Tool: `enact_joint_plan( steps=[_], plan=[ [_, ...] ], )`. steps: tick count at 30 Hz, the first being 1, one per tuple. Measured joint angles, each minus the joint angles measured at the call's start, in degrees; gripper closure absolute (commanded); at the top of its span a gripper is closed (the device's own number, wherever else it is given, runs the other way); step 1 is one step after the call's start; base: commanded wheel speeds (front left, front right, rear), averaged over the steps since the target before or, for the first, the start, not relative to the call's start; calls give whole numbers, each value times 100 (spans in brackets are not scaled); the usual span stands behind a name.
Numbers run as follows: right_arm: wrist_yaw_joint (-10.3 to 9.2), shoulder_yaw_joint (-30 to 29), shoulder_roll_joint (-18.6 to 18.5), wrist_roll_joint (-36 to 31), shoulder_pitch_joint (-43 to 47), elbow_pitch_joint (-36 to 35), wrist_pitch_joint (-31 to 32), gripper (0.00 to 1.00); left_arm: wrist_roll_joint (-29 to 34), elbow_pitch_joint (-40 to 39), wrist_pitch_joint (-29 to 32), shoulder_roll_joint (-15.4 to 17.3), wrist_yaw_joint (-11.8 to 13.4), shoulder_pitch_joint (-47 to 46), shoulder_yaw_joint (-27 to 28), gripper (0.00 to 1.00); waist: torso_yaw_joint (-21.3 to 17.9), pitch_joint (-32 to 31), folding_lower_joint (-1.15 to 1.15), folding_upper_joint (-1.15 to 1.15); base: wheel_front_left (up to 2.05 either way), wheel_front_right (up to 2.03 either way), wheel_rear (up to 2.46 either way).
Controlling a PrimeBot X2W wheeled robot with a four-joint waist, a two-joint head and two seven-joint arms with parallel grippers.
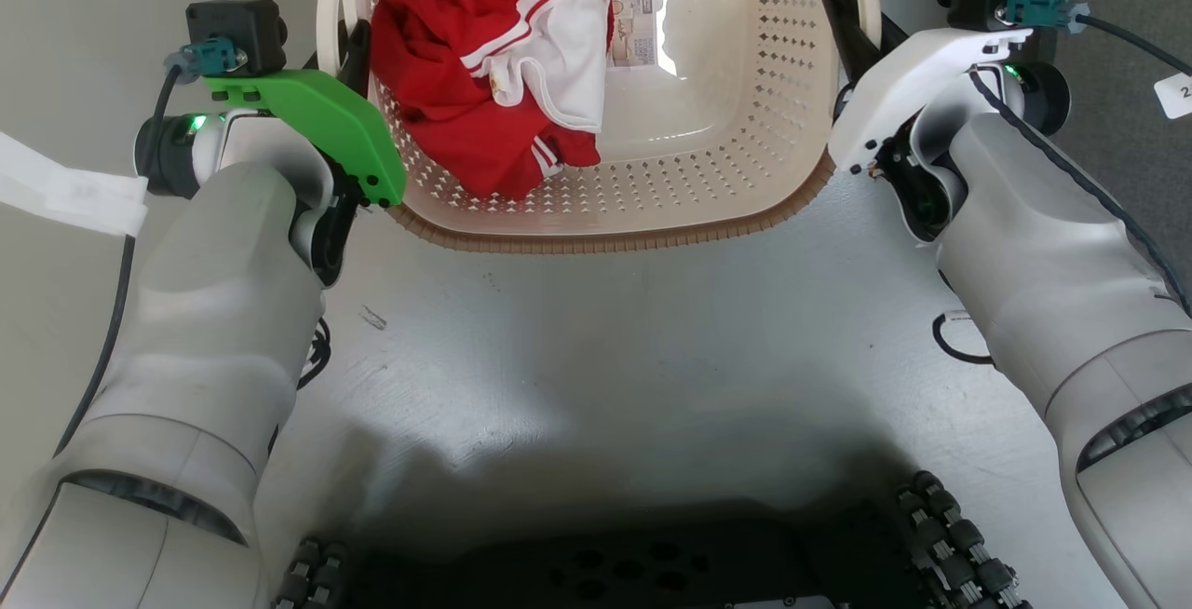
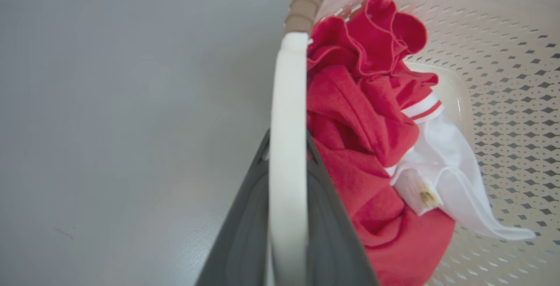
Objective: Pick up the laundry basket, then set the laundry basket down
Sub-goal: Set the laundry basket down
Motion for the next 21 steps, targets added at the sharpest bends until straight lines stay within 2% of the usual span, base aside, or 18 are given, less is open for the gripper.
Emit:
enact_joint_plan(
  steps=[2,3,4,5,9,21],
  plan=[
    [0,24,-1,-3,-2,3,-1,100,0,10,0,-2,-8,-4,-12,100,-1,-5,0,0,0,0,0],
    [0,58,-2,-24,-3,3,-3,69,0,14,-2,-2,-13,-7,-14,55,-1,-8,0,0,0,0,0],
    [0,100,-5,-77,-5,2,-20,21,0,19,-2,-1,-20,-12,-16,0,-1,-10,0,0,0,0,0],
    [1,116,-10,-108,-8,-3,-24,0,0,21,-2,9,-27,-18,-32,0,-1,-13,0,0,0,0,0],
    [1,149,-111,-107,-35,-8,-27,0,2,26,3,154,-68,-80,-120,0,-2,-20,0,0,0,0,0],
    [2,220,-89,-107,-45,-29,-44,0,1,7,-55,130,-118,-152,-153,0,8,-198,0,0,0,0,0]
  ],
)
